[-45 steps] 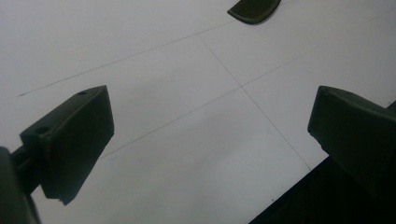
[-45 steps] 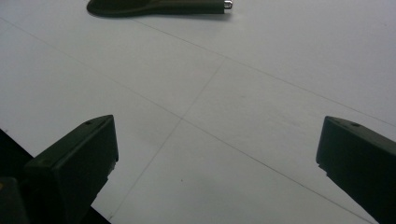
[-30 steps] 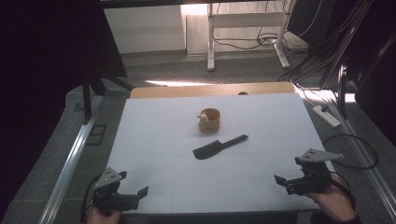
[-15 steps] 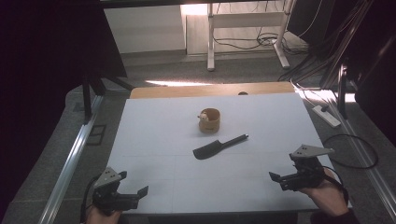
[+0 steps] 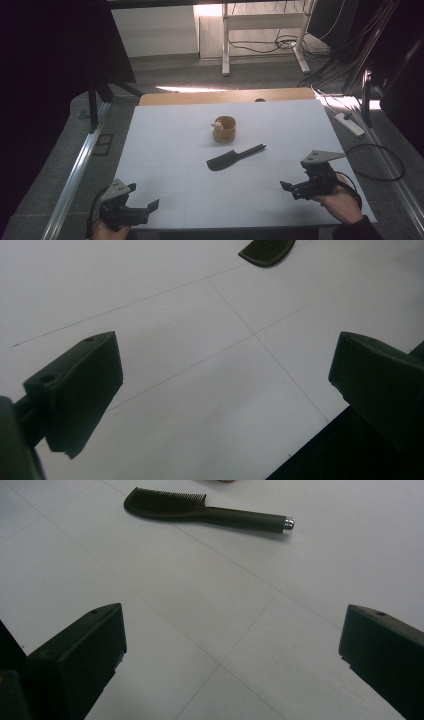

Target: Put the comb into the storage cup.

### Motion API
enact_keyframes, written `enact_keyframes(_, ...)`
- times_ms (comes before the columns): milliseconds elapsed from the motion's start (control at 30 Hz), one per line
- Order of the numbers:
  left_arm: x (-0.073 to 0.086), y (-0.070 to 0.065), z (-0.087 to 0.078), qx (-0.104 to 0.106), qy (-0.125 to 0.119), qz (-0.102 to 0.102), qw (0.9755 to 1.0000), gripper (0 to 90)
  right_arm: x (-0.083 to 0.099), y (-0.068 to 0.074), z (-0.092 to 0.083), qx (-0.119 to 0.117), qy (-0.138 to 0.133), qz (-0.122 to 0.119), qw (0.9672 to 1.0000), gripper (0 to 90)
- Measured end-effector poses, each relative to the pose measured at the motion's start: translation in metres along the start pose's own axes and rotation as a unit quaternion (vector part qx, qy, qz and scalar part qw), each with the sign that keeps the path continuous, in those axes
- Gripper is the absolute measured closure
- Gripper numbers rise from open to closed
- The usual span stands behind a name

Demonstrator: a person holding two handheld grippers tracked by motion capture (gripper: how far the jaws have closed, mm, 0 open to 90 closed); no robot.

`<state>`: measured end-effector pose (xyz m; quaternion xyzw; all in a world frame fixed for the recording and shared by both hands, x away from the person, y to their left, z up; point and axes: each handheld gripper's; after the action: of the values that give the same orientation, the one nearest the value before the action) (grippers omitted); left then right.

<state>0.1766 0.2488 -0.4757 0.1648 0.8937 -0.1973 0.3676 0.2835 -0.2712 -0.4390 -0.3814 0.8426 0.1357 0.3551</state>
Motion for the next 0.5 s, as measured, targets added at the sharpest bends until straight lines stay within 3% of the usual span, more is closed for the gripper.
enact_keyframes(500,0.000,0.000,0.000,0.001,0.001,0.000,1.0000,1.8,-0.011,-0.005,0.015,-0.012,0.007,-0.010,0.9999,0.0)
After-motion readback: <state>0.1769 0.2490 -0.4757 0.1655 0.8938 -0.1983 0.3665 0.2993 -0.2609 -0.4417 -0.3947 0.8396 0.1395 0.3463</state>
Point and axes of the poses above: each handheld gripper's, and its own axes: z roughly forward along the jaws, x roughly out of its underside, y roughly to its left, and after that the axes turned 5 degrees about -z, right-handed
